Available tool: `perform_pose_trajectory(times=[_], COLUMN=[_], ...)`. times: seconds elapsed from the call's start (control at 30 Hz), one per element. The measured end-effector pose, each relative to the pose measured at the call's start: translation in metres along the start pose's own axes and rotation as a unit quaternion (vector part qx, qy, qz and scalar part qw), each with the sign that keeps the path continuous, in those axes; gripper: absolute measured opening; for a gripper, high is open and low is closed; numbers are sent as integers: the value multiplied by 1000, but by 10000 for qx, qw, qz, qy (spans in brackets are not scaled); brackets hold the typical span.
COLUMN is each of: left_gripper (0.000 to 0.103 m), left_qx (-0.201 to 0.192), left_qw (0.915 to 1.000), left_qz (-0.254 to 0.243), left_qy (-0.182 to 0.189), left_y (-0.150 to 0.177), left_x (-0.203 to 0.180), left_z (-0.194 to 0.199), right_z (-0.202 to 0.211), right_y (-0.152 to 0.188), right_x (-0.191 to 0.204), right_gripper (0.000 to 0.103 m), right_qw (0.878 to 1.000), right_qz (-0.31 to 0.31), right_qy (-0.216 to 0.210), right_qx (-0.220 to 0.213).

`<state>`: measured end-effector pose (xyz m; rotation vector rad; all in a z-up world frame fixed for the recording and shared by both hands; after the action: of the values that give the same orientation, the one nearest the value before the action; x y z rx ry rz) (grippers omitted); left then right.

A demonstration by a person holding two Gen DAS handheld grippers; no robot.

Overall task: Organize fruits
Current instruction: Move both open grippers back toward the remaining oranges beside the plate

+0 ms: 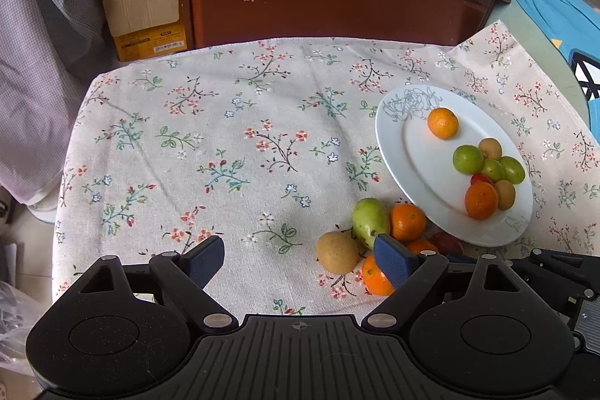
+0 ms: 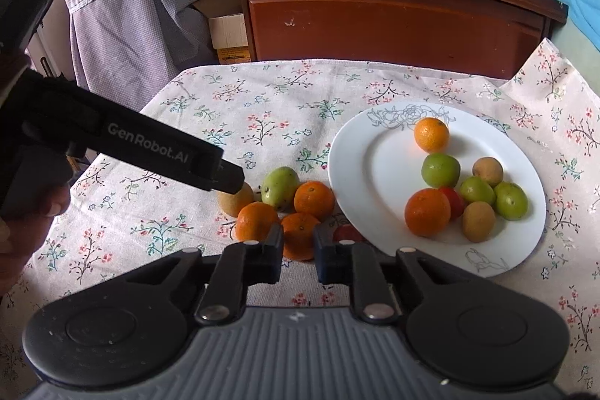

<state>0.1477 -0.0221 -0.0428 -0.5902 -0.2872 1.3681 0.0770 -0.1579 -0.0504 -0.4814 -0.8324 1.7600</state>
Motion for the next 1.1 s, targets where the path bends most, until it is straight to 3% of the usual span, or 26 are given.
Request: perform_pose_trajectory(times=[0.2, 0.27, 0.4, 0.6, 0.73, 1.1], left_gripper=[87, 87, 87, 87, 85, 77], left_qx=[96, 62, 54, 119, 122, 111], left_qw=[9999, 9999, 9998, 9999, 9999, 9999], left_qz=[1, 56, 140, 46, 70, 10], left_qy=[-97, -115, -99, 3, 94, 41], left_y=[2, 0, -1, 2, 1, 2], left_x=[-1, 3, 6, 2, 4, 6], left_z=[-4, -2, -1, -4, -4, -6], right_z=[-1, -3, -6, -7, -7, -2], right_y=[0, 0, -1, -2, -1, 0], right_x=[-2, -1, 0, 0, 3, 10], right_gripper=[20, 31, 40, 38, 26, 24], right_qw=[10000, 10000, 9998, 9995, 9985, 9966], right_qz=[-72, -11, 97, 258, 547, 754], right_qy=[-23, 11, 56, -66, -64, -255], right_qx=[-41, -54, -134, -149, -36, 194])
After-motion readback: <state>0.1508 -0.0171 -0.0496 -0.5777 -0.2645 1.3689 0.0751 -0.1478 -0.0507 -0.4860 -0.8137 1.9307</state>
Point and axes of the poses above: each gripper's, at about its wrist camera, not at the fingertips, and z roughly against the way its jaws point, x to its left, y to its underside, the point moved 3 cm from there along -z, roughly the way its jaws point, and after that the axes turned 3 degrees about z, right-handed, at the moved point
